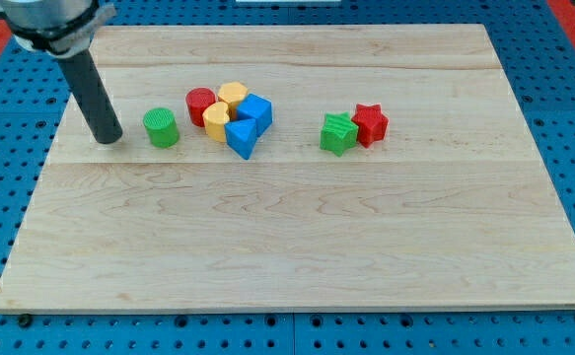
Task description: Separate red star from green star
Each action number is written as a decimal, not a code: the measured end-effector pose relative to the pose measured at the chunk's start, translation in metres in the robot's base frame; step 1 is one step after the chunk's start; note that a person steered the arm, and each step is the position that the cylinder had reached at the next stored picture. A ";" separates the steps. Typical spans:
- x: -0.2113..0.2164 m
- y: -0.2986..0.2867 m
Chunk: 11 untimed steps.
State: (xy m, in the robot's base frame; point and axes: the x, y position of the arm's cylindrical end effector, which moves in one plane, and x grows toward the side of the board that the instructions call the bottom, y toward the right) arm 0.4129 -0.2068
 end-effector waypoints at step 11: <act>-0.043 0.290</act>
